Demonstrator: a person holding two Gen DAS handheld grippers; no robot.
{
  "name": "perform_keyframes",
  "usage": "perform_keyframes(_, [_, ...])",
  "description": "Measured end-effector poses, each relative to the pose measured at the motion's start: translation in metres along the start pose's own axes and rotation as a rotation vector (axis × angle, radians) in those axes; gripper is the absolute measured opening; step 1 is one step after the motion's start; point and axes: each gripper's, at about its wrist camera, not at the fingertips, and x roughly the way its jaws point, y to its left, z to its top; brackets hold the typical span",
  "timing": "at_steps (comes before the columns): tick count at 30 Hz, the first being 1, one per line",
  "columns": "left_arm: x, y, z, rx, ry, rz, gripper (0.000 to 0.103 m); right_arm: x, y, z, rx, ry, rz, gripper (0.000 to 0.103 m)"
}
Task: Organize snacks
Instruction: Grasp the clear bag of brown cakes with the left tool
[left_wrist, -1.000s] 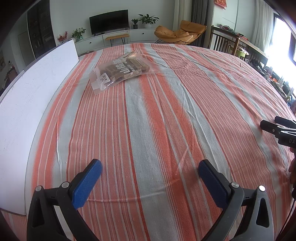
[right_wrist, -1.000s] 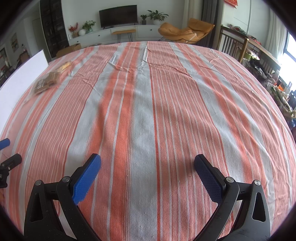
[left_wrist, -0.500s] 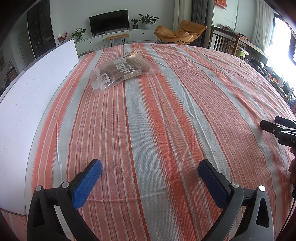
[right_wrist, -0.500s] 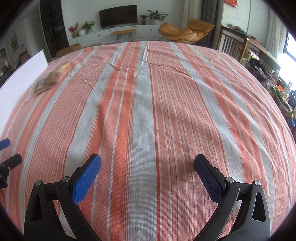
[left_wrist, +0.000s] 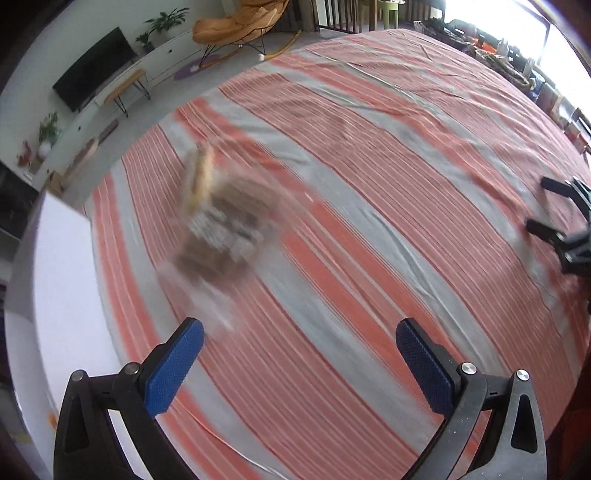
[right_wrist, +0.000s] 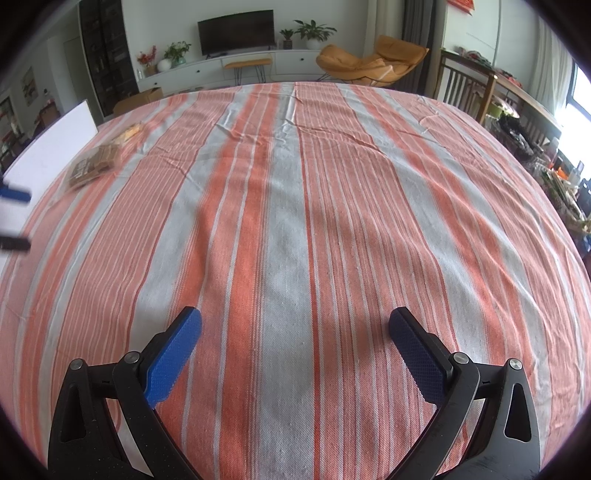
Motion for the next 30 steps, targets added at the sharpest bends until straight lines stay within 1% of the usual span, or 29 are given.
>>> perform_keyframes(2, [0.014, 0.018, 0.022, 0.012, 0.013, 0.027, 0.103, 0.0, 0.0, 0.0, 0.0, 0.0, 0.0, 0.103])
perform_keyframes(6, [0.049, 0.042, 0.045, 0.015, 0.033, 0.056, 0.103, 0.0, 0.0, 0.0, 0.0, 0.0, 0.0, 0.103])
perform_keyframes(7, [0.057, 0.046, 0.048, 0.013, 0.035, 0.049, 0.103, 0.0, 0.0, 0.0, 0.0, 0.0, -0.001, 0.103])
perform_keyframes(8, [0.065, 0.049, 0.05, 0.0, 0.035, 0.015, 0.103, 0.001, 0.0, 0.001, 0.0, 0.0, -0.001, 0.103])
perform_keyframes(9, [0.072, 0.052, 0.05, -0.018, 0.041, -0.001, 0.103, 0.0, 0.0, 0.0, 0.0, 0.0, -0.001, 0.103])
perform_keyframes(10, [0.076, 0.055, 0.047, -0.04, 0.042, -0.026, 0.099, 0.0, 0.0, 0.0, 0.0, 0.0, -0.001, 0.103])
perform_keyframes(11, [0.074, 0.059, 0.043, -0.079, 0.016, -0.083, 0.094, 0.0, 0.0, 0.0, 0.0, 0.0, -0.001, 0.103])
perform_keyframes(12, [0.073, 0.061, 0.038, -0.096, -0.001, -0.098, 0.087, 0.0, 0.0, 0.0, 0.0, 0.0, -0.001, 0.103])
perform_keyframes(13, [0.068, 0.061, 0.031, -0.106, -0.024, -0.088, 0.076, 0.0, 0.0, 0.0, 0.0, 0.0, -0.001, 0.103])
perform_keyframes(15, [0.057, 0.061, 0.012, -0.181, -0.054, -0.077, 0.063, 0.0, 0.0, 0.0, 0.0, 0.0, -0.001, 0.103])
perform_keyframes(18, [0.039, 0.049, -0.032, -0.354, -0.058, -0.085, 0.062, 0.0, 0.0, 0.0, 0.0, 0.0, -0.001, 0.103])
perform_keyframes(20, [0.021, 0.03, -0.074, -0.462, -0.059, -0.07, 0.063, 0.0, 0.0, 0.0, 0.0, 0.0, -0.001, 0.103])
perform_keyframes(21, [0.012, 0.018, -0.091, -0.492, -0.065, -0.063, 0.064, 0.0, 0.0, 0.0, 0.0, 0.0, -0.001, 0.103])
perform_keyframes(23, [-0.001, -0.002, -0.125, -0.548, -0.098, -0.055, 0.074, 0.0, 0.0, 0.0, 0.0, 0.0, -0.001, 0.103])
perform_keyframes(24, [-0.005, -0.012, -0.138, -0.563, -0.124, -0.04, 0.085, 0.001, 0.0, 0.0, 0.0, 0.0, -0.002, 0.103])
perform_keyframes(25, [-0.005, -0.018, -0.148, -0.56, -0.145, -0.017, 0.092, 0.001, 0.0, 0.001, 0.0, 0.0, -0.002, 0.103])
perform_keyframes(26, [-0.002, -0.023, -0.155, -0.545, -0.15, 0.012, 0.095, 0.0, 0.0, 0.0, 0.0, 0.0, -0.002, 0.103])
perform_keyframes(28, [0.002, -0.031, -0.157, -0.479, -0.186, 0.073, 0.103, 0.001, 0.0, 0.001, 0.0, 0.0, -0.002, 0.103])
perform_keyframes(30, [0.005, -0.029, -0.157, -0.479, -0.229, 0.082, 0.103, 0.001, 0.0, 0.0, -0.001, 0.0, -0.003, 0.103])
